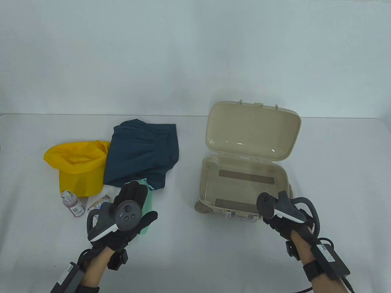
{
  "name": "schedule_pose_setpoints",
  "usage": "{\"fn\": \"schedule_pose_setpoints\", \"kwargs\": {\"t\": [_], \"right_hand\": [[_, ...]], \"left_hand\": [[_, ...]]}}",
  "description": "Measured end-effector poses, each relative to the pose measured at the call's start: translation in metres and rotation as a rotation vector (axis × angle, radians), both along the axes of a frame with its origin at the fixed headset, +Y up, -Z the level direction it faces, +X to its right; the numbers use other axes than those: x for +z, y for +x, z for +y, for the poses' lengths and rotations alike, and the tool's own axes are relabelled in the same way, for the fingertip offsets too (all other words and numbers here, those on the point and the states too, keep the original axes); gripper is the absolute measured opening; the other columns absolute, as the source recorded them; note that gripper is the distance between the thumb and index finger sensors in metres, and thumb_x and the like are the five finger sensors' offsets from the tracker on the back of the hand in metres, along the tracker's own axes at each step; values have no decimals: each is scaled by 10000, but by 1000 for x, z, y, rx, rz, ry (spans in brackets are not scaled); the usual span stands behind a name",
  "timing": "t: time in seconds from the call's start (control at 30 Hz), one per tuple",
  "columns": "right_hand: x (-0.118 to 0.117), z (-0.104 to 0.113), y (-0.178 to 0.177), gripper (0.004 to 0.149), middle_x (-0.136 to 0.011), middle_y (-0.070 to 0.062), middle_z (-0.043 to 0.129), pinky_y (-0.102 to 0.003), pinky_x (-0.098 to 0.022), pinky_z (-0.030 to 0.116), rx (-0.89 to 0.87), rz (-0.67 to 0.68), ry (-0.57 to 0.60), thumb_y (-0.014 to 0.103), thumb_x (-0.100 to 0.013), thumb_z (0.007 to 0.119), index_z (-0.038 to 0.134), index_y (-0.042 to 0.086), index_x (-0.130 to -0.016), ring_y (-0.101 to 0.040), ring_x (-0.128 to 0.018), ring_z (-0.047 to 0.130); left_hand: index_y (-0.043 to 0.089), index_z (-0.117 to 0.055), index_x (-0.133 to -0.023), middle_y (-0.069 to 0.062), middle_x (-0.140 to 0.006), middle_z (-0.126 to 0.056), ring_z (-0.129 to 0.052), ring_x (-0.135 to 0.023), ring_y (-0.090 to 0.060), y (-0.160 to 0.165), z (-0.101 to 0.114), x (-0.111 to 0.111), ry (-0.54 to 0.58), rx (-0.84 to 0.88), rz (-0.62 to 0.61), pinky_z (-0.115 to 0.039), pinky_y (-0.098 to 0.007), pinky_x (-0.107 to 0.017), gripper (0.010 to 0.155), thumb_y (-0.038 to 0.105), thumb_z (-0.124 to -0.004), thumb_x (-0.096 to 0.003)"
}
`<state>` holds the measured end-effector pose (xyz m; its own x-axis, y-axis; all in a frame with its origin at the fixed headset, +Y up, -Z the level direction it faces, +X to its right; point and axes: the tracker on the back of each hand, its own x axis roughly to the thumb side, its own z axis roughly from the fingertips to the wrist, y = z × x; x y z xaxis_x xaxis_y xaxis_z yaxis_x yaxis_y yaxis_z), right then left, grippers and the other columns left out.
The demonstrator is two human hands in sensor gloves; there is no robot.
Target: Pack suitcase
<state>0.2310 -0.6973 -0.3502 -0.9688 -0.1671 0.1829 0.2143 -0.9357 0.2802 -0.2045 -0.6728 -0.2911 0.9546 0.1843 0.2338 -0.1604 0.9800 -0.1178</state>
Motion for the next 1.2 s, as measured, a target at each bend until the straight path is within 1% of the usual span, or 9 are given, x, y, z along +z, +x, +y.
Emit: {"fn": "schedule_pose_setpoints", "kwargs": {"t": [0.37,0.57,0.7,0.77,0.87,0.97,1.03,1.13,1.2], "right_hand": [[-3,1,52,430,-832,96,909,-411,-676,783,0,-185,-36,407,-428,814,762,355,-851,-149,-764,947],[-1,1,71,429,-829,96,910,-409,-674,785,-1,-243,-43,407,-426,816,766,352,-849,-149,-759,949],[2,2,73,432,-849,91,900,-414,-686,773,12,-247,-53,397,-441,814,755,347,-866,-156,-778,939],[3,7,70,449,-886,68,878,-432,-693,754,28,-239,-68,364,-462,807,728,330,-902,-179,-809,919],[10,33,55,482,-930,42,843,-460,-696,734,-9,-191,-18,357,-477,793,690,305,-944,-210,-835,897],[18,63,31,565,-1002,4,785,-490,-710,702,-133,-125,89,452,-483,752,630,272,-1004,-257,-898,849],[25,78,9,644,-1057,-28,729,-514,-721,673,-292,-73,159,524,-486,707,565,249,-1050,-294,-946,803],[34,81,-22,710,-1115,-59,656,-543,-732,633,-502,-17,226,589,-496,626,486,227,-1090,-345,-999,742],[39,76,-37,742,-1141,-74,614,-562,-736,606,-575,3,250,619,-496,577,448,214,-1104,-373,-1025,701]], "left_hand": [[166,-237,-1162,-184,-1226,-237,-318,-1139,-450,-2,0,0,-6,3,10,-445,-535,-815,868,639,-549,-503],[163,-237,-1162,-184,-1226,-236,-317,-1138,-451,-3,0,0,-6,-1,9,-445,-534,-815,870,638,-550,-504],[162,-237,-1163,-184,-1226,-235,-317,-1138,-451,-3,-1,-1,-6,1,7,-444,-535,-816,872,638,-550,-504],[161,-237,-1162,-186,-1225,-236,-317,-1138,-450,-3,-1,-1,-9,2,7,-444,-535,-816,872,638,-550,-503],[161,-238,-1162,-185,-1225,-237,-318,-1138,-450,-3,-1,-1,-8,5,9,-445,-535,-816,871,638,-550,-504],[162,-236,-1161,-186,-1225,-243,-327,-1136,-452,-3,0,-1,-7,10,13,-452,-534,-814,870,637,-552,-505],[164,-235,-1160,-186,-1225,-247,-335,-1135,-453,-4,0,-1,-7,16,19,-459,-532,-812,867,636,-553,-505],[157,-236,-1161,-189,-1224,-257,-344,-1134,-455,-6,0,-2,-2,18,35,-469,-532,-810,870,634,-555,-507],[151,-241,-1160,-194,-1223,-268,-360,-1131,-457,-7,0,-3,3,16,51,-479,-534,-806,868,631,-559,-510]]}}
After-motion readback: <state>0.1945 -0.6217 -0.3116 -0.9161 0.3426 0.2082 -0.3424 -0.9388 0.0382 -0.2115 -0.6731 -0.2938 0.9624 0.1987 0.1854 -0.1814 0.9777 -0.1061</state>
